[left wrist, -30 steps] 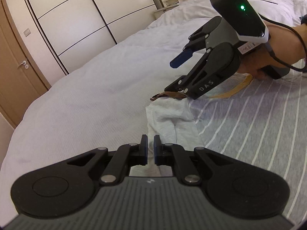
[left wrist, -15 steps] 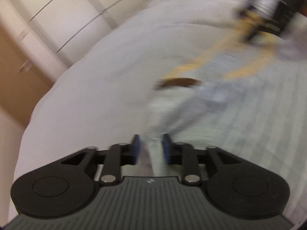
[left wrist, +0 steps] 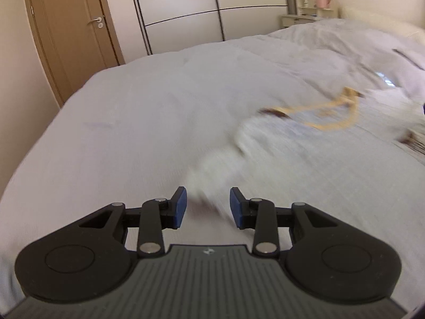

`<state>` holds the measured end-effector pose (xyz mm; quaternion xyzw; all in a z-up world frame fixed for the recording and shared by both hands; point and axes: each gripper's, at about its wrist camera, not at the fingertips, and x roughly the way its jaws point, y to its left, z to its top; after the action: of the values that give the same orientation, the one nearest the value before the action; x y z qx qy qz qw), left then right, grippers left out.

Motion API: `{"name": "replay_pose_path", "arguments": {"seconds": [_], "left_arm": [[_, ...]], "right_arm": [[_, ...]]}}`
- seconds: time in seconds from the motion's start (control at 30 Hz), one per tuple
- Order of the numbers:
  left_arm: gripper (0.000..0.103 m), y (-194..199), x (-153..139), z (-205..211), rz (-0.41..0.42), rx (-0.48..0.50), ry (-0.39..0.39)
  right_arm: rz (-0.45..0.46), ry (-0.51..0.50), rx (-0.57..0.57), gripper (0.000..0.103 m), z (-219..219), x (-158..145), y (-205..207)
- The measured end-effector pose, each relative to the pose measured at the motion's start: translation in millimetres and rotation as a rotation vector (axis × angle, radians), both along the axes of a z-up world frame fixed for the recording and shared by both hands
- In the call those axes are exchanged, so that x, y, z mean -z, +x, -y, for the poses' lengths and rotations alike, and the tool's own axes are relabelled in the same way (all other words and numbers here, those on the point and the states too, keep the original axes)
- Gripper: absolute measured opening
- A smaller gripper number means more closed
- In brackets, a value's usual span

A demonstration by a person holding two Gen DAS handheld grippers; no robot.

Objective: Fold clothes

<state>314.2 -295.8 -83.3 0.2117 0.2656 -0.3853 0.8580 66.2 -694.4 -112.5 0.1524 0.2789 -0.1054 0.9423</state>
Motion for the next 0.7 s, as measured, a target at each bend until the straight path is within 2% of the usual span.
{"name": "replay_pose_path", "arguments": {"seconds": [0.1,0.23,0.37,0.47,0.5,0.6,0.7], "left_arm": [[0.037,-62.3,2.2,-35.1,-0.046,0.024,-0.022],[0.04,-145.0,5.6,-81.4,-0.109,0.058,-0.051],[0.04,-201.1,20.9,-109.7,-0.19,0.073,-0.062],[0.04,-229.9,30.5,-124.1,-0.241,0.076,-0.078],[0.04,-236.4,33.6,-127.1,-0.263,0.078,-0.082],[0.04,-253.0,43.2,-133.0,-0.324,0.079,-0.089],[0.039,-261.8,54.7,-125.0,-0.333,0.083,-0.046]], "right_arm": [[0.021,0.001,-0.014,0.079,-32.9,-16.0,-81.2],[-0.027,0.016,-0.002,0.079,-63.9,-30.5,-169.5],[-0.062,0.152,0.037,0.079,-82.7,-18.0,-240.1],[-0.063,0.243,0.048,0.075,-96.4,7.7,-270.1],[-0.06,0.273,0.046,0.069,-99.7,15.3,-274.3],[-0.035,0.352,0.025,0.069,-112.7,35.6,-284.3],[-0.016,0.388,0.032,0.069,-117.0,50.0,-277.0]]}}
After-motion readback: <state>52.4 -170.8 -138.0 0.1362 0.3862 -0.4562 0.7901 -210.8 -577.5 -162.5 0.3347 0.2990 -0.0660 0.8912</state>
